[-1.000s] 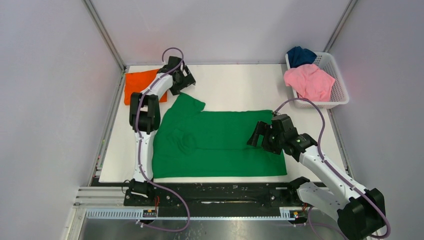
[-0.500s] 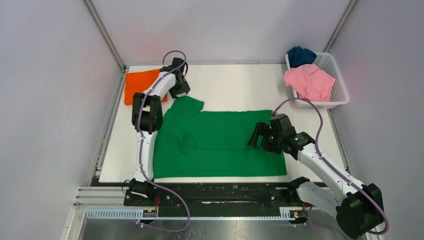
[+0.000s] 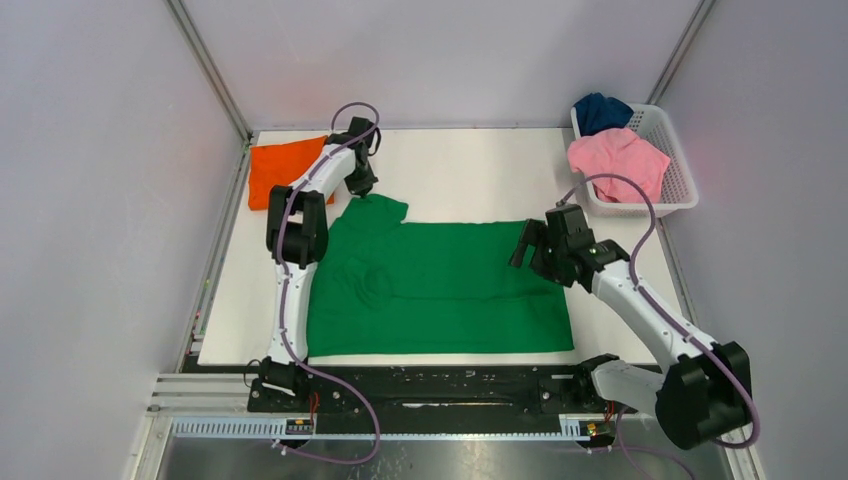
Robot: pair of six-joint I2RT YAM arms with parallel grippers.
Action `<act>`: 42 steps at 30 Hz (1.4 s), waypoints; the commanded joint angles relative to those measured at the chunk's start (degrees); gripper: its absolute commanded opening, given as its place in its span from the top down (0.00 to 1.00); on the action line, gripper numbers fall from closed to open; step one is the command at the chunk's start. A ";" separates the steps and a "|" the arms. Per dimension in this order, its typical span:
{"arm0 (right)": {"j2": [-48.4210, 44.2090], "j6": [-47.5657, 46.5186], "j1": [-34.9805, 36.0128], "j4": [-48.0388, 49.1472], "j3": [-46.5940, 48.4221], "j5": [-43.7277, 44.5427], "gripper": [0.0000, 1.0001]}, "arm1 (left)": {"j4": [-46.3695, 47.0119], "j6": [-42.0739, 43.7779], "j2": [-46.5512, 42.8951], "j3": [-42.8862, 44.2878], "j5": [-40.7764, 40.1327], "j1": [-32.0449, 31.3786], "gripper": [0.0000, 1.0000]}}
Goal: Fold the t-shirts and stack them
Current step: Grab the side of the flattened tshirt furthest away from the robot with both arms
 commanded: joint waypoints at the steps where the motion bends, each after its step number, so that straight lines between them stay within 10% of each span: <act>1: 6.31 -3.04 -3.24 -0.14 7.77 6.56 0.02 | 5.46 2.87 -8.44 -6.43 2.99 -0.62 1.00; 20: 54.31 -7.59 -6.85 -14.90 55.81 22.83 0.16 | 13.76 4.16 -31.75 -33.65 3.10 -4.34 1.00; 28: 60.02 -6.11 -7.94 -19.30 58.95 23.41 0.25 | 15.67 3.89 -40.47 -41.28 3.85 -4.96 1.00; 30: 60.58 -5.78 -7.94 -20.01 58.32 22.83 0.43 | 15.95 3.73 -42.22 -42.85 4.14 -5.19 1.00; 42: 60.18 1.34 -8.27 -16.28 57.54 14.74 0.28 | 16.58 2.88 -50.56 -49.09 3.69 -6.30 1.00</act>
